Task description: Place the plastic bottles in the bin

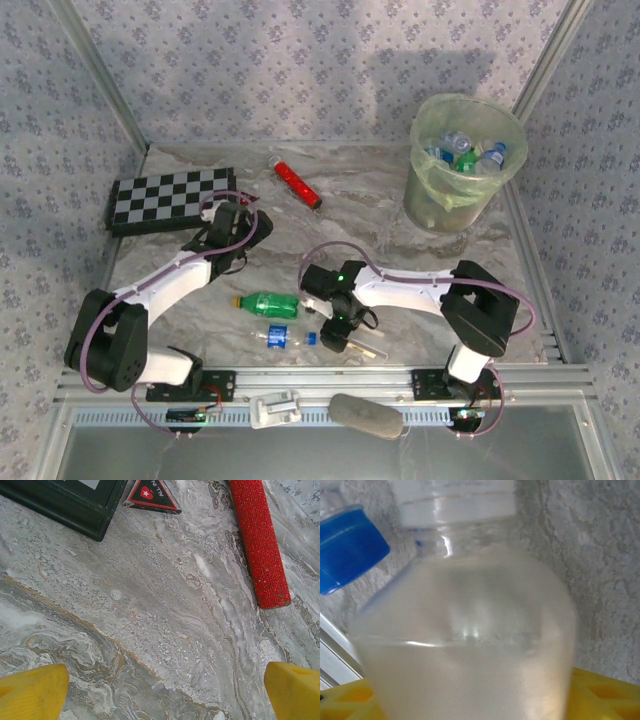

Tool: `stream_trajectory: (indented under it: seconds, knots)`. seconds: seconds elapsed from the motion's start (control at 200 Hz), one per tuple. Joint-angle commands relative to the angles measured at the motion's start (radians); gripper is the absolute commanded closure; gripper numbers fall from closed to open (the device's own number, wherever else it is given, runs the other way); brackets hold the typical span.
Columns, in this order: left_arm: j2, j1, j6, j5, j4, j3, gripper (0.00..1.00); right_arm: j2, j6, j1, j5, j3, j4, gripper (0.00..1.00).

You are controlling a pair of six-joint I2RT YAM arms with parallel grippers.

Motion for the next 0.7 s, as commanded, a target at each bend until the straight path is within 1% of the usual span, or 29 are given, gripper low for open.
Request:
stream_trajectory:
  seconds: [0.0, 0.045, 0.14, 0.24, 0.33, 0.525, 0.56, 0.58, 0.695]
  knots:
    - [-0.022, 0.007, -0.011, -0.011, 0.004, -0.012, 0.00, 0.014, -0.009, 0.005, 0.013, 0.001, -0.028, 0.38]
    - [-0.023, 0.007, -0.011, -0.013, 0.004, -0.014, 0.00, 0.014, -0.010, 0.004, 0.011, 0.003, -0.028, 0.42]
    - [-0.025, 0.008, -0.012, -0.012, 0.005, -0.016, 0.00, 0.010, -0.016, 0.000, -0.002, 0.007, -0.018, 0.47]
    - [-0.026, 0.007, -0.011, -0.012, 0.005, -0.015, 0.00, -0.004, -0.015, -0.007, -0.009, 0.014, -0.007, 0.49]
    - [-0.031, 0.008, -0.008, -0.017, 0.005, -0.018, 0.00, -0.028, -0.009, -0.040, -0.015, 0.038, -0.002, 0.49]
    - [-0.050, 0.007, 0.001, -0.026, 0.007, -0.028, 0.00, -0.109, -0.025, -0.183, -0.093, 0.119, 0.064, 0.50]
    - [-0.052, 0.007, 0.004, -0.024, 0.007, -0.029, 0.00, -0.121, -0.037, -0.219, -0.101, 0.122, 0.079, 0.50]
    - [-0.055, 0.007, 0.007, -0.024, 0.008, -0.032, 0.00, -0.128, -0.042, -0.237, -0.110, 0.159, 0.092, 0.50]
    - [-0.058, 0.007, 0.014, -0.014, 0.025, -0.042, 0.00, -0.168, -0.055, -0.345, -0.184, 0.220, 0.170, 0.50]
